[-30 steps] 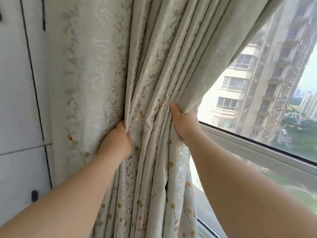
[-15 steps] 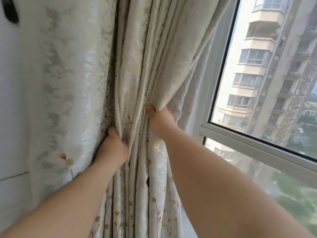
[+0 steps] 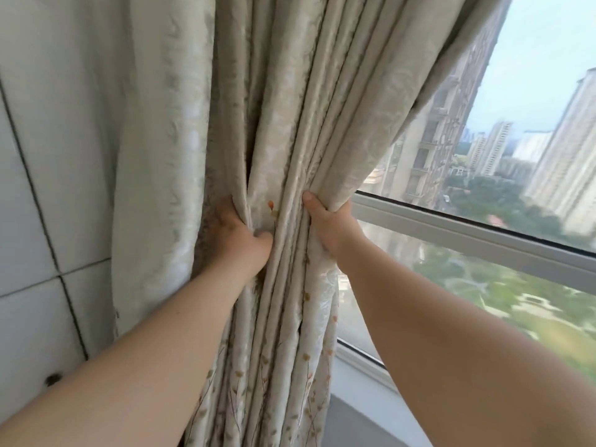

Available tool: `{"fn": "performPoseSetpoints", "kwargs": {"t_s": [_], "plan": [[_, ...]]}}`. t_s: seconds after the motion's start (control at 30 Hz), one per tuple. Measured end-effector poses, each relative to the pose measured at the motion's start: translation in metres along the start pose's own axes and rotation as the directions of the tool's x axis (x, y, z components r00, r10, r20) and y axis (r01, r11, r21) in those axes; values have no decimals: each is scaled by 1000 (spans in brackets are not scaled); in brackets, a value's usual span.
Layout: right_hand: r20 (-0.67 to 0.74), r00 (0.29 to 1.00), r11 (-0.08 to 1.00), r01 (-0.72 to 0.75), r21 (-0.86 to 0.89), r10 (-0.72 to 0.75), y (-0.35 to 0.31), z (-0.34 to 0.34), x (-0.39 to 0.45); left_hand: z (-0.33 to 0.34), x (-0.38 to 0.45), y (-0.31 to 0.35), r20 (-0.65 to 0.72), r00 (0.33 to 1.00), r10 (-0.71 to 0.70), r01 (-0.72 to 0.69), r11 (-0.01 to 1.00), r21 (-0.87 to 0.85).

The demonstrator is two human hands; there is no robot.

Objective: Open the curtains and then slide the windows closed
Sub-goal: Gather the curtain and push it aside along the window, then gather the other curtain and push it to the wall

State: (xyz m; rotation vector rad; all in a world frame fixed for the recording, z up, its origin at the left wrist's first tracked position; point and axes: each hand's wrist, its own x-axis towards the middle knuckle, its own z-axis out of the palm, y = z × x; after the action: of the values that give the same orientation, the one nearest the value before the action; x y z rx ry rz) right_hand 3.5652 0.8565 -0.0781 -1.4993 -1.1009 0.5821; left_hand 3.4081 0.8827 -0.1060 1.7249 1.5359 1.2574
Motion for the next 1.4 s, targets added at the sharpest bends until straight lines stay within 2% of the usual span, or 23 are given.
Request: {"fn": "performPoseSetpoints", "kwargs": {"t_s": [0.1, 0.17, 0.23, 0.33, 0.43, 0.6, 0.7, 0.77, 0.83, 0.87, 0.93, 1.03, 1.17, 1.23, 1.33, 1.4], "plan": [[-75, 997, 1000, -5, -23, 3, 8, -20, -22, 10, -20, 5, 31, 998, 47, -47, 999, 1], [-92, 996, 999, -13, -40, 10, 12, -33, -38, 13, -43, 12, -58, 985, 160, -160, 987, -1], [-83, 996, 996, -34, -86, 27, 16, -50, -58, 13, -71, 25, -110, 942, 317, -318, 948, 6], [-43, 998, 976, -51, -213, 43, 20, -80, -90, 12, -107, 50, -102, 841, 531, -520, 846, 117], [-15, 997, 942, -74, -329, 73, 25, -119, -132, 19, -145, 80, -49, 771, 635, -623, 767, 152], [-9, 976, 824, -188, -534, 217, 39, -225, -242, 59, -261, 128, 84, 724, 685, -686, 727, -14], [-98, 956, 747, -277, -604, 275, 46, -305, -329, 96, -351, 162, 315, 699, 642, -645, 756, -108], [-215, 928, 674, -369, -640, 305, 48, -368, -401, 122, -420, 193, 541, 576, 612, -610, 763, -215], [-370, 863, 598, -506, -621, 346, 45, -434, -486, 144, -503, 227, 691, 362, 625, -559, 739, -375], [-433, 829, 581, -557, -593, 353, 42, -460, -521, 148, -536, 241, 720, 272, 638, -538, 722, -436], [-622, 699, 523, -699, -488, 353, 30, -523, -617, 156, -634, 283, 728, 73, 682, -500, 656, -565], [-786, 525, 495, -803, -331, 327, 21, -576, -714, 153, -736, 323, 675, -110, 730, -455, 567, -687], [-892, 357, 503, -845, -183, 276, 30, -612, -795, 153, -832, 346, 590, -339, 733, -442, 429, -788], [-907, 294, 500, -859, -112, 301, 42, -624, -823, 160, -867, 354, 566, -423, 708, -432, 392, -813], [-897, 233, 472, -881, -30, 377, 54, -634, -858, 177, -909, 371, 523, -504, 688, -367, 377, -850], [-916, 147, 446, -894, 39, 373, 51, -644, -888, 186, -947, 391, 478, -561, 675, -302, 371, -878]]}}
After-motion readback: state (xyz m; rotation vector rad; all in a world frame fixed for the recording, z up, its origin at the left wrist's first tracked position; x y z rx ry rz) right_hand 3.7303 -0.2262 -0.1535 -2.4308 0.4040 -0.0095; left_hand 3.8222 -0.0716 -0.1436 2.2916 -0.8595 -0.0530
